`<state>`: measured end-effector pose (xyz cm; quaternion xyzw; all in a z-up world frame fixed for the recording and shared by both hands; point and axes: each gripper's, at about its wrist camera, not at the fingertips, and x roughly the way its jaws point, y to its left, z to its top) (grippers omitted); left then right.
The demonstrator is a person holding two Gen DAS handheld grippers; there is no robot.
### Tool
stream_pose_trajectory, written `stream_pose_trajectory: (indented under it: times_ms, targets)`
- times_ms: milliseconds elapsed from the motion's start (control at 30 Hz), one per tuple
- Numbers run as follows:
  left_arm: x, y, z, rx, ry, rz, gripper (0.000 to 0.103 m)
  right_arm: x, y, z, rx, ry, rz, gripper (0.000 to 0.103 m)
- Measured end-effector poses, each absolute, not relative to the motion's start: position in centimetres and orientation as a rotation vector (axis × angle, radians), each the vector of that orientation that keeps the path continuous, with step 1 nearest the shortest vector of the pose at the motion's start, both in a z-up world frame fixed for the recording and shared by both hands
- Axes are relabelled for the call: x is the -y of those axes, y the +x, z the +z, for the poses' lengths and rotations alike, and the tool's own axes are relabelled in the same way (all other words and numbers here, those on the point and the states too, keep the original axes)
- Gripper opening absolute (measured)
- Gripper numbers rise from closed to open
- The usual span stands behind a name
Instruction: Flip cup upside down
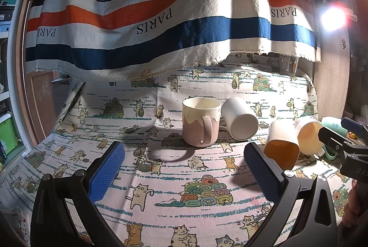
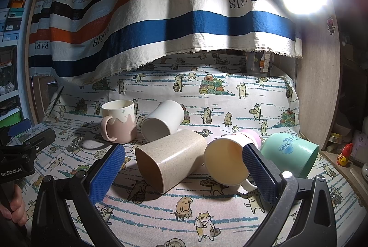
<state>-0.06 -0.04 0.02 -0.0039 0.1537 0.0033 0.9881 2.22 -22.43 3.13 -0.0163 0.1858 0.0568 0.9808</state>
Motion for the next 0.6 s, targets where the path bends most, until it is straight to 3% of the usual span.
stream_pose_trajectory:
  times_ms: [600]
  targets:
    - [-0.29, -0.13, -0.08, -0.309, -0.01, 0.011, 0.103, 22.48, 2.16, 3.2, -0.373, -0.032, 0.114, 0.103]
